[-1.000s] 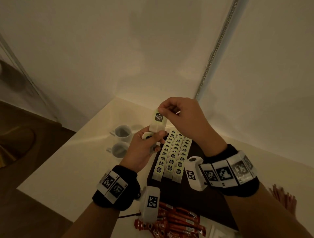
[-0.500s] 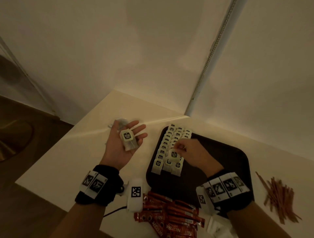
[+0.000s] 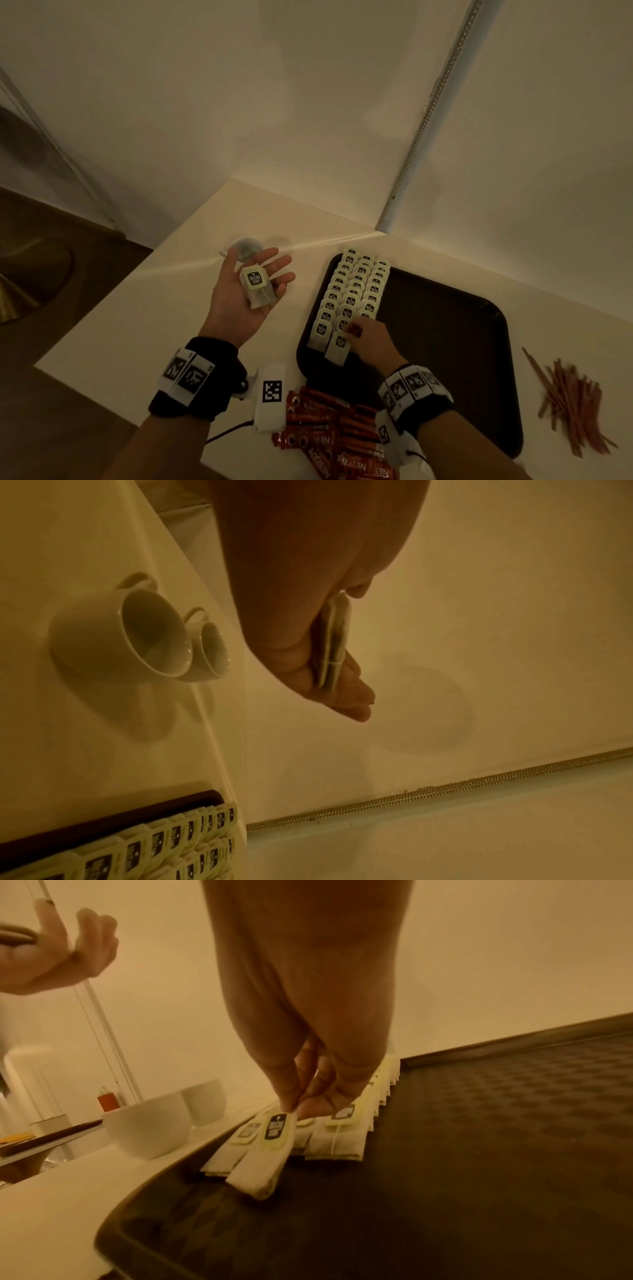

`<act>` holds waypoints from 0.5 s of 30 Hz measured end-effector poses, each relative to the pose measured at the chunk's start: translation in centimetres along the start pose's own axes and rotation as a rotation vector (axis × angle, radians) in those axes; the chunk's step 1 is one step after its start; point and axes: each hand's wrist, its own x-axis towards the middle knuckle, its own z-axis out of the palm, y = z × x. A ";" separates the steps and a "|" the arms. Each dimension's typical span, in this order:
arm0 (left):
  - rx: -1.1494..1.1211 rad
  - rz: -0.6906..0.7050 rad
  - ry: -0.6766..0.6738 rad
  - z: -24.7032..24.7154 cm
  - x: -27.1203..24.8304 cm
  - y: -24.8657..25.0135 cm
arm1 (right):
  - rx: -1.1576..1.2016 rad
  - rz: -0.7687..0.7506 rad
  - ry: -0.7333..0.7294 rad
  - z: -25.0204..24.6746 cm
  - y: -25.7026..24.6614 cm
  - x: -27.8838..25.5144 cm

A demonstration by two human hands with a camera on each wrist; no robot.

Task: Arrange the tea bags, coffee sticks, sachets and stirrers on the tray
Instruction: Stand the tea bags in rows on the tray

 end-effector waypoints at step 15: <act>0.216 -0.079 -0.030 0.3 0.2 -0.4 | 0.268 -0.303 0.299 -1.7 -5.2 0.3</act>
